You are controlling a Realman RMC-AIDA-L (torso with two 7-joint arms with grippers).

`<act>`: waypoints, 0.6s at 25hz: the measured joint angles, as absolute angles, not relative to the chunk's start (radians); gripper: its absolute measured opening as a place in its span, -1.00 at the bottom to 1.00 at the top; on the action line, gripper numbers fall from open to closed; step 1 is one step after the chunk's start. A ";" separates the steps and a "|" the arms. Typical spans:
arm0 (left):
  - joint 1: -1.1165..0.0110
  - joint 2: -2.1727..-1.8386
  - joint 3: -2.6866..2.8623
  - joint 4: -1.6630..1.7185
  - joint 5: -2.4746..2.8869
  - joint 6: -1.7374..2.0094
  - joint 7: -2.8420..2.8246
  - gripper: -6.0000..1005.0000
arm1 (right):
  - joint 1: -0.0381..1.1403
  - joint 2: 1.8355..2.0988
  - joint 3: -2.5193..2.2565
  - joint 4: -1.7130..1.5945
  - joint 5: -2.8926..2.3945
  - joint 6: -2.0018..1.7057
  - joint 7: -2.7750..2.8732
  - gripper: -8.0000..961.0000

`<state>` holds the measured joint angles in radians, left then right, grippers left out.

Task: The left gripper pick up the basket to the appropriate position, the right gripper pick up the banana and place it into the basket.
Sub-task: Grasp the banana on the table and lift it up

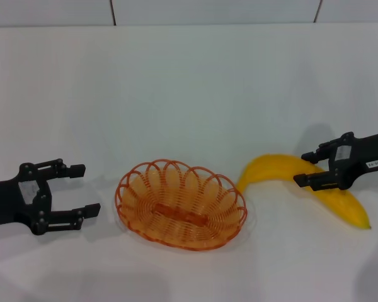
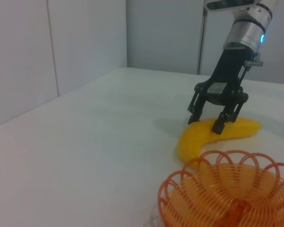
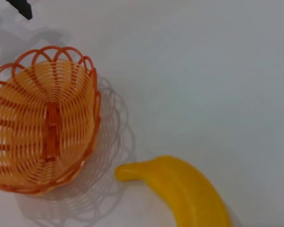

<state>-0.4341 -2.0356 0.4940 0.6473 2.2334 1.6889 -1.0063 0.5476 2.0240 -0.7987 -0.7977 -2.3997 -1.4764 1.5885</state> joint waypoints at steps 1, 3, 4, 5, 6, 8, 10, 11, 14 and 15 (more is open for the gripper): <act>-0.434 -2.036 0.494 0.647 2.233 1.689 -1.006 0.65 | 0.548 2.024 -0.799 -0.798 -2.402 -1.477 1.589 0.44; -0.434 -2.036 0.494 0.647 2.233 1.689 -1.006 0.65 | 0.548 2.024 -0.799 -0.798 -2.411 -1.477 1.592 0.34; -0.434 -2.036 0.494 0.647 2.233 1.689 -1.006 0.65 | 0.548 2.024 -0.799 -0.799 -2.418 -1.477 1.596 0.28; -0.434 -2.036 0.494 0.647 2.233 1.689 -1.006 0.65 | 0.548 2.024 -0.800 -0.799 -2.424 -1.476 1.599 0.22; -0.434 -2.036 0.494 0.647 2.233 1.689 -1.006 0.65 | 0.548 2.025 -0.801 -0.800 -2.430 -1.476 1.602 0.16; -0.434 -2.036 0.494 0.647 2.233 1.689 -1.006 0.65 | 0.548 2.026 -0.799 -0.801 -2.433 -1.476 1.604 0.04; -0.434 -2.036 0.494 0.647 2.233 1.689 -1.006 0.65 | 0.549 2.025 -0.796 -0.804 -2.432 -1.477 1.609 0.04; -0.434 -2.036 0.494 0.647 2.233 1.689 -1.006 0.65 | 0.550 2.024 -0.795 -0.805 -2.431 -1.477 1.612 0.04; -0.432 -2.035 0.494 0.647 2.233 1.689 -1.006 0.65 | 0.554 2.024 -0.794 -0.820 -2.430 -1.481 1.628 0.04; -0.432 -2.035 0.494 0.647 2.233 1.689 -1.006 0.65 | 0.554 2.024 -0.794 -0.831 -2.430 -1.486 1.634 0.04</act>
<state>-0.4315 -2.0350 0.4940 0.6473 2.2334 1.6890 -1.0062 0.5535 2.0236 -0.7940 -0.8312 -2.4297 -1.4862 1.6337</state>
